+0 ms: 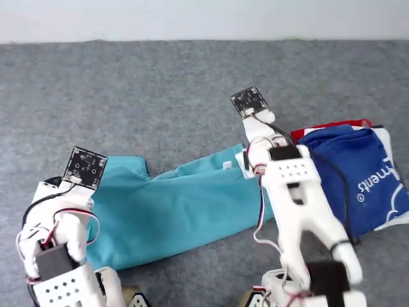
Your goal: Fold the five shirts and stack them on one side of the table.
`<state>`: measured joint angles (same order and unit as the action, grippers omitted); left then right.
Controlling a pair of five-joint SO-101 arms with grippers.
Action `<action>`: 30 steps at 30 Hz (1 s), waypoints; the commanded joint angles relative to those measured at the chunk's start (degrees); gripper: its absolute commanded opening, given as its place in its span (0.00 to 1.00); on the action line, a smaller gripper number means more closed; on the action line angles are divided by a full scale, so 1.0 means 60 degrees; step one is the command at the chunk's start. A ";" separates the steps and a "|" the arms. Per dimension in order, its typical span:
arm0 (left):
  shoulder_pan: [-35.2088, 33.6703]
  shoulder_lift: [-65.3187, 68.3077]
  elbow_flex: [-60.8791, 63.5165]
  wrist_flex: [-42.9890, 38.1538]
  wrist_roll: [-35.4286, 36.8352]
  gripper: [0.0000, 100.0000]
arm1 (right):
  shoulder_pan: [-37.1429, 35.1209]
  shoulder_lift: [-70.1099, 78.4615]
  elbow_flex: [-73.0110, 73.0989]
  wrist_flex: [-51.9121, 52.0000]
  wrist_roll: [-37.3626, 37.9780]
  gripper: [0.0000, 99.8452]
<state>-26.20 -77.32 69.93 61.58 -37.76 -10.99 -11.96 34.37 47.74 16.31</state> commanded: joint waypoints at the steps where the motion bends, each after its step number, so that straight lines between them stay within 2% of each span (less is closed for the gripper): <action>1: -0.0059 -0.0059 0.0418 -0.0879 -0.0088 0.02 | -0.0066 0.0872 -0.0996 -0.0623 -0.0088 0.01; 8: -0.0059 -0.0073 0.1634 -0.2432 -0.0073 0.02 | -0.0066 0.2996 -0.2344 -0.1106 -0.0088 0.02; 11: -0.0059 -0.0073 0.2044 -0.3106 -0.0073 0.04 | -0.0066 0.3773 -0.2886 -0.1077 -0.0088 0.12; 13: -0.0059 -0.0059 0.2205 -0.3385 -0.0059 0.10 | -0.0066 0.4139 -0.3165 -0.1077 -0.0103 0.19; 15: -0.0059 -0.0059 0.2205 -0.3399 0.0234 0.15 | -0.0066 0.4432 -0.3443 -0.1077 -0.0278 0.23; 20: -0.0044 -0.0044 0.1516 -0.3018 0.1538 0.15 | -0.0066 0.4637 -0.3941 -0.1048 -0.0601 0.24; 25: 0.0469 0.0293 0.0168 -0.2066 0.1612 0.15 | -0.0081 0.4623 -0.4996 0.0066 -0.0615 0.24; 30: 0.0557 0.2608 -0.1692 -0.1568 0.1670 0.15 | -0.0066 0.4623 -0.6564 0.1678 -0.0615 0.24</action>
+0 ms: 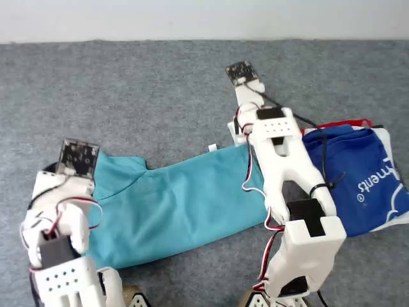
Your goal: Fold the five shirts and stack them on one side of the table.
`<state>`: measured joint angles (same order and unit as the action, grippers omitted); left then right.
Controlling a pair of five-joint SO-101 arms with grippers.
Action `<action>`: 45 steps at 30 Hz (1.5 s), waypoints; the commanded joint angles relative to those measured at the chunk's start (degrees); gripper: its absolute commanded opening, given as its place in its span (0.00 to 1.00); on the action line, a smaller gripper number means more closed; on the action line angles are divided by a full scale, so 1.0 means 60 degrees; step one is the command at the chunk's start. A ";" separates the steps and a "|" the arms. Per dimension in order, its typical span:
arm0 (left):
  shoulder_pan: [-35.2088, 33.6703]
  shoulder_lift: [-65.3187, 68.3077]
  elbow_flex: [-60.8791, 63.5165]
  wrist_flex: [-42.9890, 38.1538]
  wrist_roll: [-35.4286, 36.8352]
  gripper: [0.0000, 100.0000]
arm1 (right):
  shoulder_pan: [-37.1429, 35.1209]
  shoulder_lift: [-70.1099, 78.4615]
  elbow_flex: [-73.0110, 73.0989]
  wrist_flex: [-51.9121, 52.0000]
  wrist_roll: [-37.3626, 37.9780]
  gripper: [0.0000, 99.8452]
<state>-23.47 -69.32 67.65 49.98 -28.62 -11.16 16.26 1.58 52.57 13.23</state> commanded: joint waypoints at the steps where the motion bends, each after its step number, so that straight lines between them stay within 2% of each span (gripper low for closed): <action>1: 0.0103 0.1919 -0.1839 0.0718 0.0337 0.15 | -0.0037 -0.0081 -0.1436 0.1355 -0.0103 0.24; 7: 0.0103 0.5480 -0.5194 0.3546 0.0777 0.15 | -0.0037 -0.0066 -0.3062 0.4637 -0.0044 0.24; 15: 0.0176 0.8674 -0.8872 0.6007 0.0777 0.15 | 0.0022 -0.0066 -0.4190 0.8051 0.0000 0.23; 18: 0.0278 0.9348 -0.9238 0.7209 0.0777 0.15 | 0.0022 -0.0095 -0.3810 0.8374 0.0484 0.23; 22: 0.0249 0.9626 -0.9223 0.8103 0.0733 0.15 | -0.0037 -0.0286 -0.2740 0.8300 0.0703 0.23; 36: 0.0264 0.9714 -0.8681 0.7795 0.0733 0.15 | -0.0007 -0.1267 0.0571 0.6615 0.0703 0.23; 42: 0.0322 1.0037 -0.8945 0.6183 0.0938 0.15 | -0.0051 -0.2073 0.0674 0.5780 0.0674 0.23; 45: 0.0322 1.1077 -0.9751 0.6212 0.1348 0.15 | -0.0051 -0.2352 0.0674 0.5722 0.0689 0.23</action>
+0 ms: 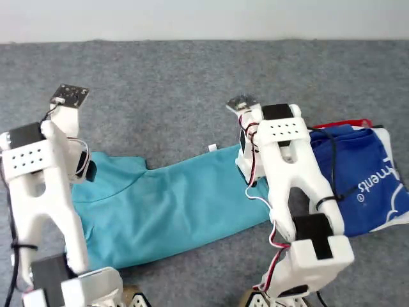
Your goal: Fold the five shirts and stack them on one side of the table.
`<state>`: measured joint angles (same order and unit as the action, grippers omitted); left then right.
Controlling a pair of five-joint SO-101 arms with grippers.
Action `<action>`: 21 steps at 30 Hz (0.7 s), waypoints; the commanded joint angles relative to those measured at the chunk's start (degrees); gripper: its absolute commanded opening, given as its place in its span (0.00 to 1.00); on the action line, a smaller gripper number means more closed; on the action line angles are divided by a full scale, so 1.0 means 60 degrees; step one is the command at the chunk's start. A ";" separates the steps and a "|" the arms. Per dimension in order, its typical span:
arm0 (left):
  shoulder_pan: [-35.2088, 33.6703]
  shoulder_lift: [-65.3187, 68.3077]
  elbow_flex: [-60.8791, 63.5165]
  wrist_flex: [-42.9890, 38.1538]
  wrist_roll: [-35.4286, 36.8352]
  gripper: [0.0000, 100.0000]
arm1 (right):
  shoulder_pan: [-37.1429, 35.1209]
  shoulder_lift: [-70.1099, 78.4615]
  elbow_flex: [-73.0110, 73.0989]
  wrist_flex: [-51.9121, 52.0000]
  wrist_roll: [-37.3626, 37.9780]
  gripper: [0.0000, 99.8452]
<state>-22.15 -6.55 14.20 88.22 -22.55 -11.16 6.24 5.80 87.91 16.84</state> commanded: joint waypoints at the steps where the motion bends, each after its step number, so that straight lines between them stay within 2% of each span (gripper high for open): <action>1: 0.0103 0.1040 -0.1282 0.0015 0.0410 0.15 | -0.0037 -0.0755 -0.0029 -0.0168 0.0088 0.23; 12: 0.0615 0.5480 -0.6381 0.0527 0.0454 0.15 | 0.0022 -0.0784 0.0044 -0.0330 0.0088 0.23; 21: 0.0542 0.8000 -0.8813 0.1026 0.0440 0.15 | -0.0037 -0.0784 0.1070 -0.1414 0.0088 0.23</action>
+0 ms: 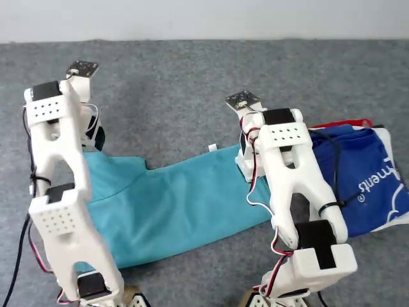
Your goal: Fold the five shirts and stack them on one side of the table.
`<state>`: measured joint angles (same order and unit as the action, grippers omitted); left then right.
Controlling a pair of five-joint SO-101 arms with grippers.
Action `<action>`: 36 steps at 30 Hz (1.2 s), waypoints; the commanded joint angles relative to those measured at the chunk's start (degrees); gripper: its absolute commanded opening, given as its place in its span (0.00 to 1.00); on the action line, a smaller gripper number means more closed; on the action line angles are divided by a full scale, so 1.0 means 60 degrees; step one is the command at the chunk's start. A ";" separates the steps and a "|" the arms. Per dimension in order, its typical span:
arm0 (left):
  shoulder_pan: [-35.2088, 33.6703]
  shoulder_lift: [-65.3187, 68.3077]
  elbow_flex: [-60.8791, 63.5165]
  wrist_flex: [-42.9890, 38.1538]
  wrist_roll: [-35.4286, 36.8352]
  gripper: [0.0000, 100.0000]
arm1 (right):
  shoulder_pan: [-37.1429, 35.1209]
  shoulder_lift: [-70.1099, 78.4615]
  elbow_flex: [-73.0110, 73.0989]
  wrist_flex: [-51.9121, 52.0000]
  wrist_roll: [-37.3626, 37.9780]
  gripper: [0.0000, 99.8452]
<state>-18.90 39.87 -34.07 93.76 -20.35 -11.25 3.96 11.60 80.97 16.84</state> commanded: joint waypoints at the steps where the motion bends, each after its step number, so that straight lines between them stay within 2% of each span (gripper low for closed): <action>1: 0.0000 0.0469 -0.0901 0.0103 0.0073 0.15 | -0.0022 -0.0403 0.0147 -0.0256 0.0088 0.23; 12: 0.0073 0.2139 -0.1883 0.0601 0.0015 0.08 | -0.0022 -0.0476 0.0161 -0.0256 0.0073 0.23; 16: 0.0088 0.2212 -0.1897 0.0615 0.0015 0.02 | -0.0022 -0.0476 0.0161 -0.0242 0.0059 0.23; 22: 0.0073 0.2037 -0.2835 0.1158 0.0059 0.01 | -0.0022 -0.0476 0.0161 -0.0198 0.0029 0.23; 26: 0.0278 0.1172 -0.2176 0.1158 0.0073 0.01 | -0.0037 -0.0491 0.0161 -0.0168 0.0029 0.23; 31: 0.0733 -0.0322 0.0007 0.1143 -0.0147 0.01 | -0.0037 -0.0491 0.0161 -0.0168 0.0029 0.23; 36: 0.0366 -0.0821 0.0432 0.0762 0.0000 0.02 | -0.0037 -0.0491 0.0161 -0.0168 0.0029 0.23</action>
<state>-15.30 39.60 -31.60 98.86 -21.23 -11.25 3.96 12.84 80.09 16.84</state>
